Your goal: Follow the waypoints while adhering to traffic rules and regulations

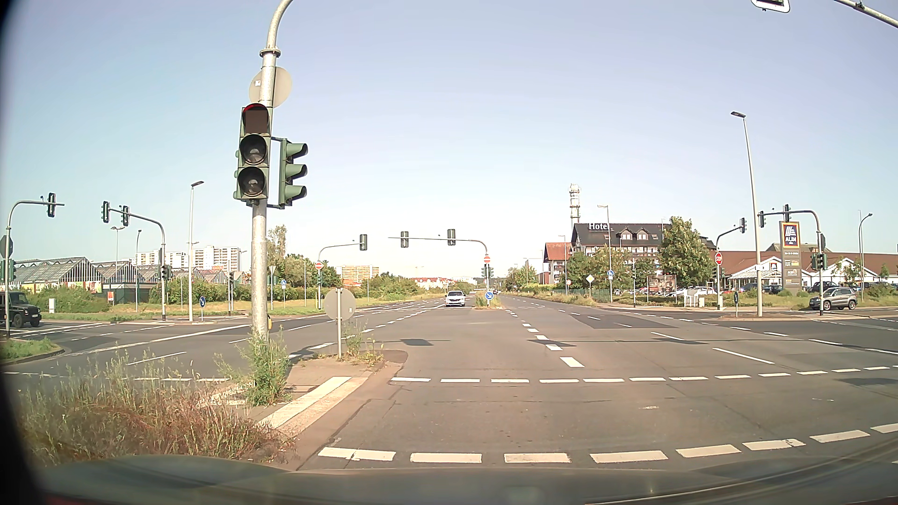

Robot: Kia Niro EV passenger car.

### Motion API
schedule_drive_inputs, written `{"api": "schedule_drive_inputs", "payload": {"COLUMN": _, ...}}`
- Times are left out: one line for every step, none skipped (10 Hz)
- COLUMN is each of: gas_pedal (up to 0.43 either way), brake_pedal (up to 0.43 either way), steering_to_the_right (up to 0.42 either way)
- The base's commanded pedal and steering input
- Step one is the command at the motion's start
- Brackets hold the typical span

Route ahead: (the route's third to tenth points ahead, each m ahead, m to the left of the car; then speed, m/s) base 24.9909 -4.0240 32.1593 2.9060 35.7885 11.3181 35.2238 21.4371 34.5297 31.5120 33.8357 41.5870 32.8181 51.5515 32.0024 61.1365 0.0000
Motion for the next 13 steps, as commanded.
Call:
{"api": "schedule_drive_inputs", "payload": {"gas_pedal": 0.000, "brake_pedal": 0.293, "steering_to_the_right": -0.002}}
{"api": "schedule_drive_inputs", "payload": {"gas_pedal": 0.000, "brake_pedal": 0.299, "steering_to_the_right": -0.002}}
{"api": "schedule_drive_inputs", "payload": {"gas_pedal": 0.000, "brake_pedal": 0.299, "steering_to_the_right": -0.002}}
{"api": "schedule_drive_inputs", "payload": {"gas_pedal": 0.000, "brake_pedal": 0.293, "steering_to_the_right": -0.002}}
{"api": "schedule_drive_inputs", "payload": {"gas_pedal": 0.000, "brake_pedal": 0.293, "steering_to_the_right": -0.002}}
{"api": "schedule_drive_inputs", "payload": {"gas_pedal": 0.000, "brake_pedal": 0.293, "steering_to_the_right": -0.002}}
{"api": "schedule_drive_inputs", "payload": {"gas_pedal": 0.000, "brake_pedal": 0.293, "steering_to_the_right": -0.002}}
{"api": "schedule_drive_inputs", "payload": {"gas_pedal": 0.000, "brake_pedal": 0.293, "steering_to_the_right": -0.002}}
{"api": "schedule_drive_inputs", "payload": {"gas_pedal": 0.000, "brake_pedal": 0.293, "steering_to_the_right": -0.002}}
{"api": "schedule_drive_inputs", "payload": {"gas_pedal": 0.000, "brake_pedal": 0.299, "steering_to_the_right": -0.002}}
{"api": "schedule_drive_inputs", "payload": {"gas_pedal": 0.000, "brake_pedal": 0.293, "steering_to_the_right": -0.002}}
{"api": "schedule_drive_inputs", "payload": {"gas_pedal": 0.000, "brake_pedal": 0.293, "steering_to_the_right": -0.001}}
{"api": "schedule_drive_inputs", "payload": {"gas_pedal": 0.000, "brake_pedal": 0.293, "steering_to_the_right": -0.002}}
